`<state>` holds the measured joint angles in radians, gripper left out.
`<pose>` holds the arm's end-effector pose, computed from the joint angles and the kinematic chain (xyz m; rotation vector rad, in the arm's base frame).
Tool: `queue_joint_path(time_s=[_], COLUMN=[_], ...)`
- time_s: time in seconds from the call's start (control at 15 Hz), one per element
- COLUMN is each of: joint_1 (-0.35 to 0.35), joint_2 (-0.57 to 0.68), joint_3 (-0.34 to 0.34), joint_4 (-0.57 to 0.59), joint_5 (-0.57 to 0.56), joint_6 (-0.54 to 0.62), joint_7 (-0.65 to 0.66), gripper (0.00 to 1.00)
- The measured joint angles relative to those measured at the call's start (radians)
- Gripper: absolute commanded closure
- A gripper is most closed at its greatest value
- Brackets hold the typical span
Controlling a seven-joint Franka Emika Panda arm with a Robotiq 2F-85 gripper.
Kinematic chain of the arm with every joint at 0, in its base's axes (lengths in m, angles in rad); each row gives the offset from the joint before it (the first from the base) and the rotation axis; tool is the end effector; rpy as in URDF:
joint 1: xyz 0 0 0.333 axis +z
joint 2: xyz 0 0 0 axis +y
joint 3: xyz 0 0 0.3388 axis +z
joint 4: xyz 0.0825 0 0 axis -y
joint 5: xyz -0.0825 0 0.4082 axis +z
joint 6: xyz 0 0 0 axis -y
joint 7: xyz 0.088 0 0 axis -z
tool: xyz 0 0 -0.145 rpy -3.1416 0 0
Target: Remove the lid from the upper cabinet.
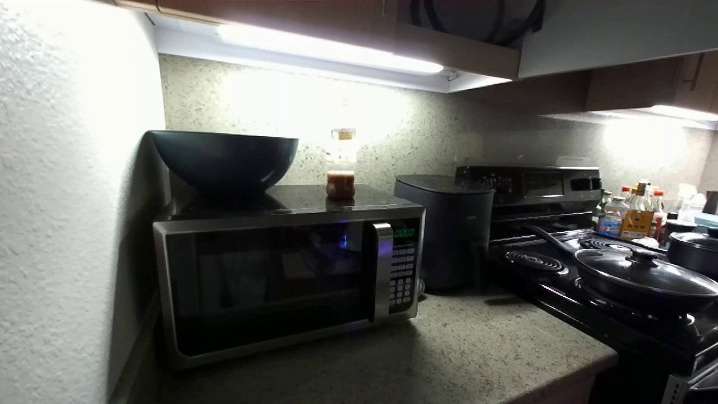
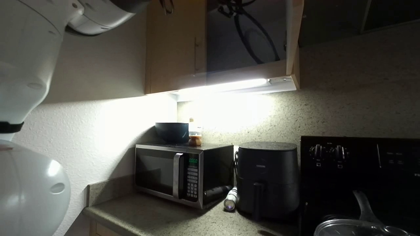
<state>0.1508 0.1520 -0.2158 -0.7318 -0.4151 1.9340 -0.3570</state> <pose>0.5554 -0.0555 0.9921 2.2058 0.2589 1.1502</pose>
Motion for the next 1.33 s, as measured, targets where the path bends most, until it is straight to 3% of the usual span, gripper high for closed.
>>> queue_joint_path(time_s=[0.07,0.33,0.6,1.33], joint_1=[0.0,-0.016,-0.019,-0.006], joint_2=[-0.005,0.0,0.007,0.049], joint_3=[-0.002,-0.003,-0.002,-0.028], joint_4=[0.02,0.094,0.121,0.215], joint_5=[-0.006,0.1,0.163,0.068], joint_6=[0.001,-0.188,-0.257,-0.211], joint_7=[0.031,0.034,0.034,0.111], gripper=[0.94,0.94,0.94,0.94])
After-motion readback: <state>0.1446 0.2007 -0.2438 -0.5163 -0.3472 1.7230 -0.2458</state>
